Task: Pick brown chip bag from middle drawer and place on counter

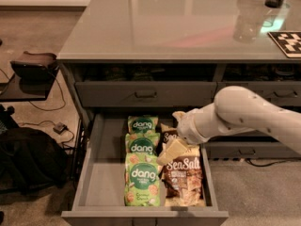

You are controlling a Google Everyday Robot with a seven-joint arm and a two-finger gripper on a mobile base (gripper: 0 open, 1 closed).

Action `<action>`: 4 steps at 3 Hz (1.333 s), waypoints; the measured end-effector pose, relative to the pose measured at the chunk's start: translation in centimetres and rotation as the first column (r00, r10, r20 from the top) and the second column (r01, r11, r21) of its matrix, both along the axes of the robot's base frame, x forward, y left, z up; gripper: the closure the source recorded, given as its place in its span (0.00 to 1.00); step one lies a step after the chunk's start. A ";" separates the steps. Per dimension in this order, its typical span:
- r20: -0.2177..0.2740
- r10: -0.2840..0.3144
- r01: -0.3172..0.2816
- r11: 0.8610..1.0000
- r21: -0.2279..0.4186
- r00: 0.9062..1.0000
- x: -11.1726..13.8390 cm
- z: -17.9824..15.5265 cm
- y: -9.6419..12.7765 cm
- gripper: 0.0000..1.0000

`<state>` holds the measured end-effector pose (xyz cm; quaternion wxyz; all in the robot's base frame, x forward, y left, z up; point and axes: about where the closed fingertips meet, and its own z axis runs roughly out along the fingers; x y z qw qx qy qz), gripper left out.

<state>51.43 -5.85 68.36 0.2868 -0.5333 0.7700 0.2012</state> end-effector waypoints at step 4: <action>-0.217 0.145 -0.184 0.968 -0.173 0.965 0.7 -17.7 -1.9 0.00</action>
Offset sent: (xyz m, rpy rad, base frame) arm 0.0226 0.0052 -0.1523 -0.1999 0.1025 0.2349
